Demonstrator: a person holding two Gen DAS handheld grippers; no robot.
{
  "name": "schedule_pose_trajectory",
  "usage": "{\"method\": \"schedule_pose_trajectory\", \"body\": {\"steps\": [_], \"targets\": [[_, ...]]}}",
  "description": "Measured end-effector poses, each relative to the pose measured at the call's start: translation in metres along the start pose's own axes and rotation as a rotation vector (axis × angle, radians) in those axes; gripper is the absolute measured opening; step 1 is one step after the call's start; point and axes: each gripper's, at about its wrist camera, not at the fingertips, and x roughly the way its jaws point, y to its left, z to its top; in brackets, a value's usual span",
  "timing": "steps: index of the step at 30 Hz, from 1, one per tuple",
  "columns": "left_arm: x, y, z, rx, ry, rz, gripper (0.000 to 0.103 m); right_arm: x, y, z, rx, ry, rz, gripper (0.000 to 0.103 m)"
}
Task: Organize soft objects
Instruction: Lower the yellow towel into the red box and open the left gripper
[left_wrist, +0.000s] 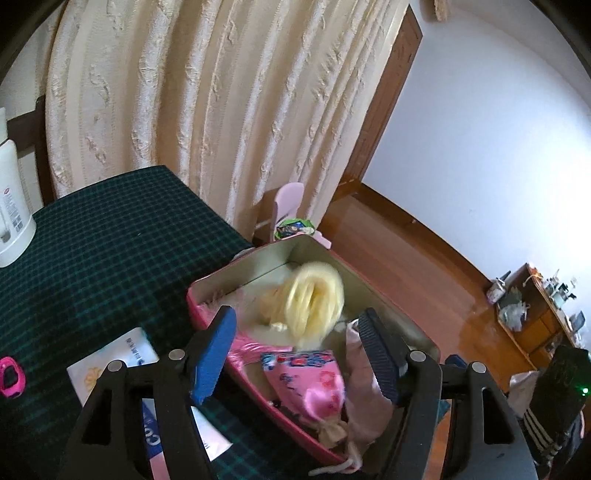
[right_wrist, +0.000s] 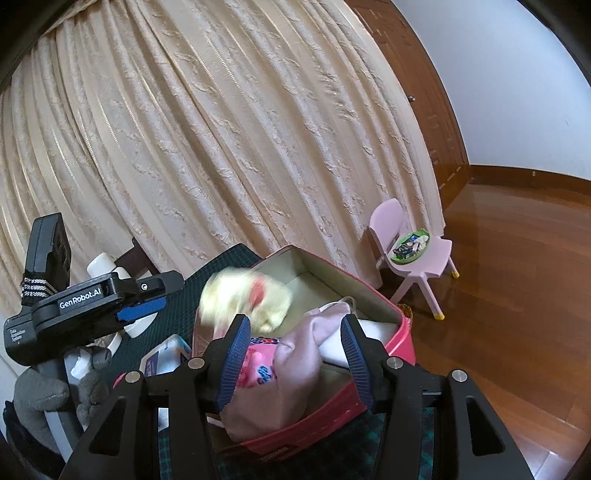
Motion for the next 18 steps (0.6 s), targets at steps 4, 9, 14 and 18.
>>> {"method": "schedule_pose_trajectory", "body": {"steps": [4, 9, 14, 18], "targets": [[-0.004, 0.009, -0.004, -0.015, -0.001, 0.034, 0.069, 0.000, 0.005, -0.001, -0.007, 0.003, 0.010, 0.054], [-0.014, 0.017, -0.010, -0.034, -0.009, 0.061, 0.069, 0.000, 0.011, -0.001, -0.020, 0.007, 0.021, 0.055], [-0.028, 0.025, -0.015, -0.042, -0.026, 0.079, 0.069, 0.001, 0.021, -0.002, -0.035, 0.010, 0.032, 0.057], [-0.040, 0.032, -0.021, -0.056, -0.040, 0.091, 0.070, 0.001, 0.029, -0.003, -0.046, 0.016, 0.043, 0.057]]}}
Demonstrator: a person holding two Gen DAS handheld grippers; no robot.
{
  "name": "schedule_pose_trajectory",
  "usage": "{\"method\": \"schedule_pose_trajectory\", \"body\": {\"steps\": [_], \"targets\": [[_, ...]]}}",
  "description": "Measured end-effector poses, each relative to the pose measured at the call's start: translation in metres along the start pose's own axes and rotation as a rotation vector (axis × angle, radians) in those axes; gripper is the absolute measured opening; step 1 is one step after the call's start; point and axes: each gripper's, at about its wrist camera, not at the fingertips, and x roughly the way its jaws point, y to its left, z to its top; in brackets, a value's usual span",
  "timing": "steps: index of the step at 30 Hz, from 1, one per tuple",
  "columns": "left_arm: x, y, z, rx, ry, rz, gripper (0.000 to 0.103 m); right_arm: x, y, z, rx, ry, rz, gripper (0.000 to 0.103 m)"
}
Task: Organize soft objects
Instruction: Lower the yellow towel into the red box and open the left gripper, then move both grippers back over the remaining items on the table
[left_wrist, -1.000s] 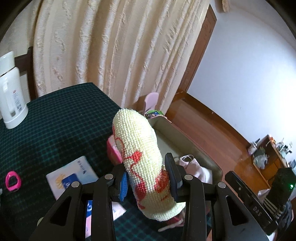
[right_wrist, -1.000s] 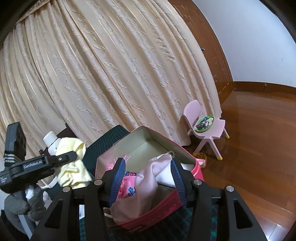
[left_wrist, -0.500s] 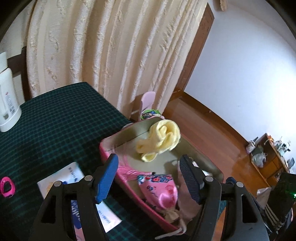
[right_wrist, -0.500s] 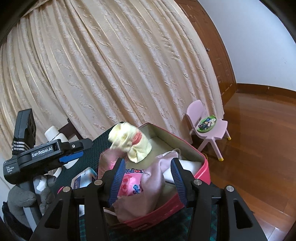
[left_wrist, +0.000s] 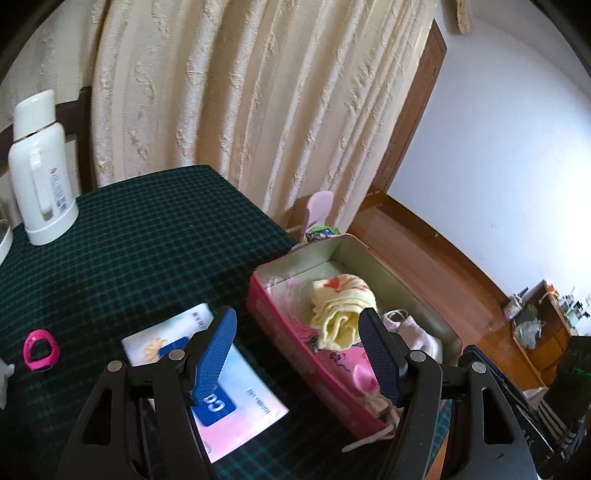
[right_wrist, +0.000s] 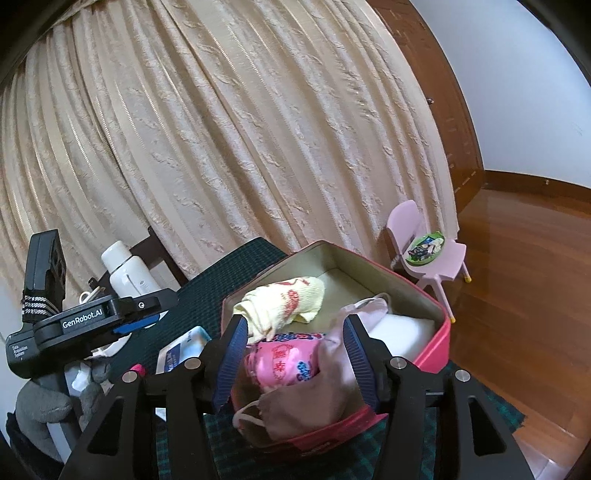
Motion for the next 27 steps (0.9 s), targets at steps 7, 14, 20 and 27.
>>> {"method": "schedule_pose_trajectory", "body": {"steps": [7, 14, 20, 27], "targets": [[-0.020, 0.026, -0.008, -0.045, -0.021, 0.033, 0.071, 0.004, 0.023, -0.005, -0.034, 0.020, 0.031, 0.059], [-0.041, 0.052, -0.017, -0.092, -0.043, 0.073, 0.071, 0.010, 0.046, -0.012, -0.073, 0.046, 0.071, 0.060], [-0.060, 0.076, -0.026, -0.135, -0.060, 0.109, 0.072, 0.015, 0.070, -0.019, -0.104, 0.078, 0.106, 0.061], [-0.087, 0.110, -0.041, -0.187, -0.083, 0.156, 0.072, 0.021, 0.105, -0.034, -0.162, 0.129, 0.169, 0.061]]}}
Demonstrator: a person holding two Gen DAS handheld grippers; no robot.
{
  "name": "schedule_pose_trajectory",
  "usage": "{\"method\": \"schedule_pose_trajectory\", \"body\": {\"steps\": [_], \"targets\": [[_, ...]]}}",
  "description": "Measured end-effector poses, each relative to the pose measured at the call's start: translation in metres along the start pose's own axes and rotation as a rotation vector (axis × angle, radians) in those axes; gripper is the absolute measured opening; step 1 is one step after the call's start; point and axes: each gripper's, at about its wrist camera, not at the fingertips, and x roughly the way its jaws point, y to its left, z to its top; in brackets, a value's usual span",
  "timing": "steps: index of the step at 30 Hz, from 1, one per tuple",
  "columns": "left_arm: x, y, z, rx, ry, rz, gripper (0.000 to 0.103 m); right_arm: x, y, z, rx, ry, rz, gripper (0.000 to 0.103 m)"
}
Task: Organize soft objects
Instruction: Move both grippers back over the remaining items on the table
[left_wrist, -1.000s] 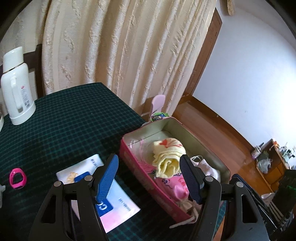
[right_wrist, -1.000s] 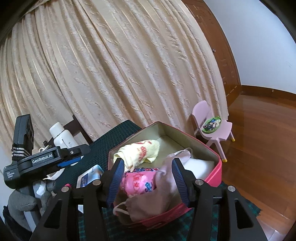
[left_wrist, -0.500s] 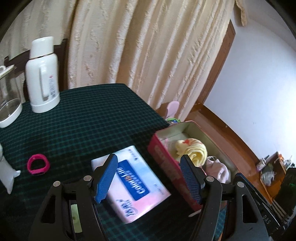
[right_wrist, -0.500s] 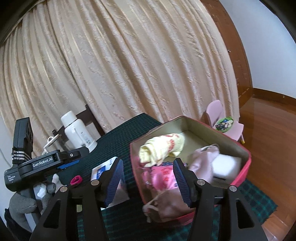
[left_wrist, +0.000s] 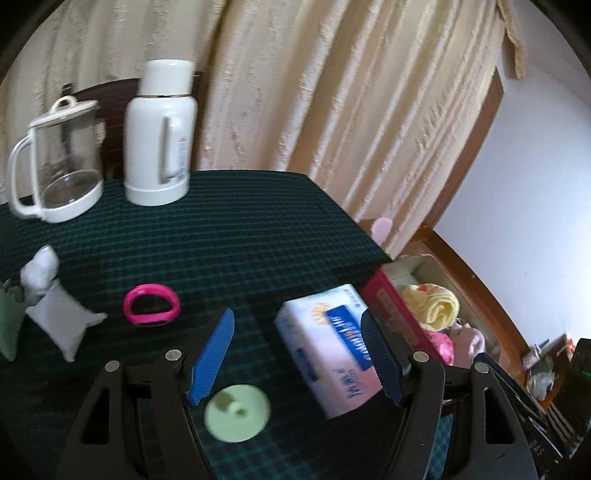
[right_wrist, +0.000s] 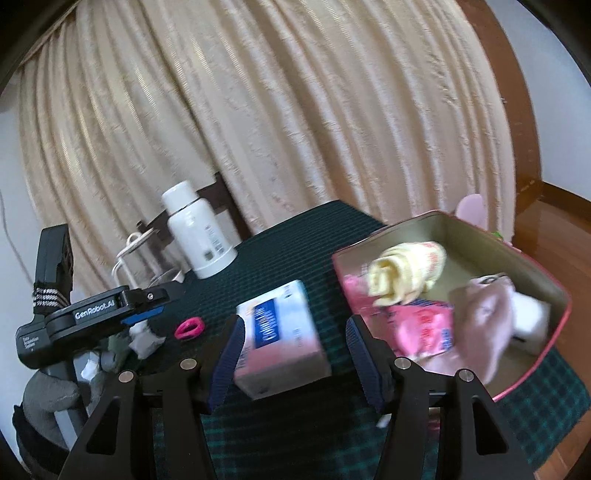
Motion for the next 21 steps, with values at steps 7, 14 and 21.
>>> {"method": "schedule_pose_trajectory", "body": {"steps": [7, 14, 21], "targets": [[-0.016, 0.043, -0.006, -0.065, -0.014, 0.052, 0.072, 0.017, 0.036, -0.010, -0.058, 0.060, 0.062, 0.061], [-0.029, 0.082, -0.017, -0.117, -0.015, 0.099, 0.072, 0.031, 0.072, -0.024, -0.129, 0.115, 0.117, 0.061], [-0.042, 0.120, -0.031, -0.173, -0.011, 0.139, 0.072, 0.054, 0.105, -0.039, -0.204, 0.198, 0.167, 0.060]]}}
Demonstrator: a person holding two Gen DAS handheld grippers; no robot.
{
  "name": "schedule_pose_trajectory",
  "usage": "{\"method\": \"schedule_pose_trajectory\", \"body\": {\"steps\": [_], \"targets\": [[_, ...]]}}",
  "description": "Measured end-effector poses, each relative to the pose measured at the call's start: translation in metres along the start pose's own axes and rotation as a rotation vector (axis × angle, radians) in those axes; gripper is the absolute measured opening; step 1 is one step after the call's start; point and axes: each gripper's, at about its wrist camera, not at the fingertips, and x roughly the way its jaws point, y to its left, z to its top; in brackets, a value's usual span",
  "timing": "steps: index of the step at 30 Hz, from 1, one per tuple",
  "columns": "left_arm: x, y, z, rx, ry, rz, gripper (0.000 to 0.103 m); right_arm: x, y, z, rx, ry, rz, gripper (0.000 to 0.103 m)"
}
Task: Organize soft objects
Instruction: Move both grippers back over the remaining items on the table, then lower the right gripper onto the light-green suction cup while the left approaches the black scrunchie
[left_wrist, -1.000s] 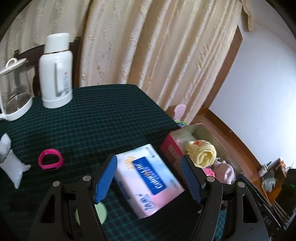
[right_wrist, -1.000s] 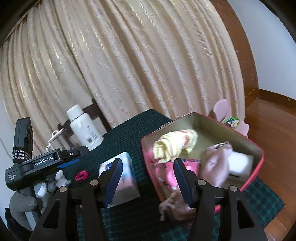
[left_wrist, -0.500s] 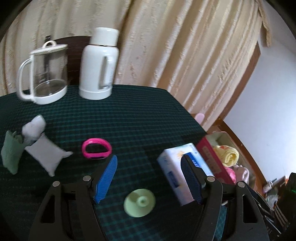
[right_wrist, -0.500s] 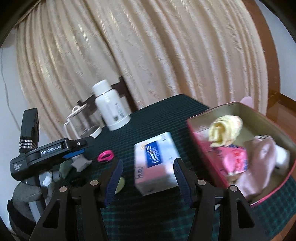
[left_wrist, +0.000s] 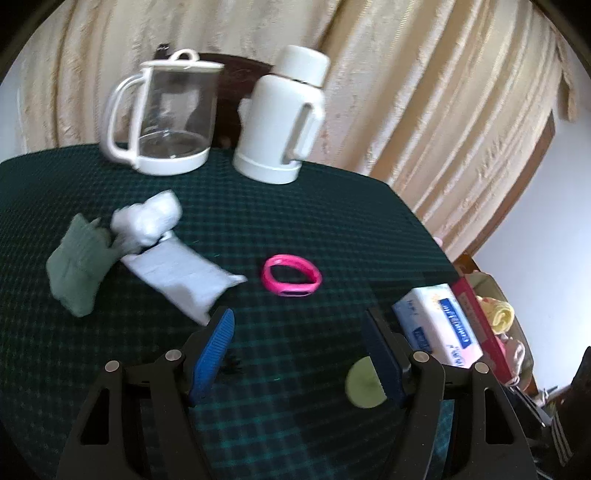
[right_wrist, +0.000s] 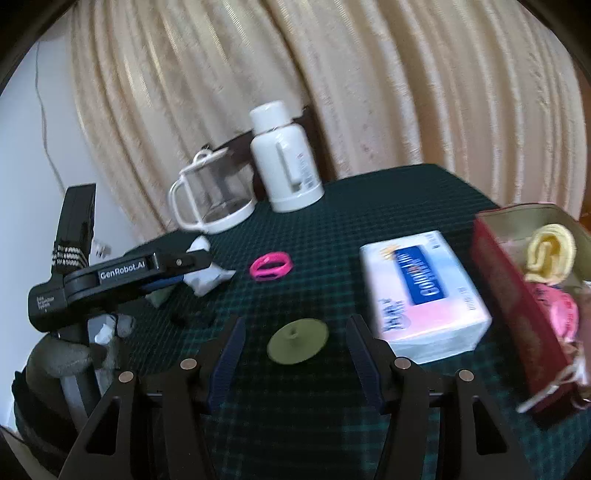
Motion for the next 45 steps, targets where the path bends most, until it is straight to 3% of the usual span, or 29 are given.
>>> {"method": "schedule_pose_trajectory", "body": {"steps": [8, 15, 32, 45], "targets": [[0.000, 0.047, -0.013, -0.073, 0.031, 0.068, 0.072, 0.031, 0.013, -0.004, -0.025, 0.091, 0.028, 0.060], [0.006, 0.068, -0.025, -0.075, 0.067, 0.119, 0.072, 0.046, 0.018, -0.009, -0.030, 0.129, 0.029, 0.060], [0.030, 0.055, -0.035, -0.012, 0.147, 0.101, 0.077, 0.055, 0.017, -0.012, -0.030, 0.142, 0.007, 0.060], [0.037, 0.047, -0.037, 0.051, 0.112, 0.135, 0.079, 0.059, 0.017, -0.012, -0.033, 0.152, 0.000, 0.060]]}}
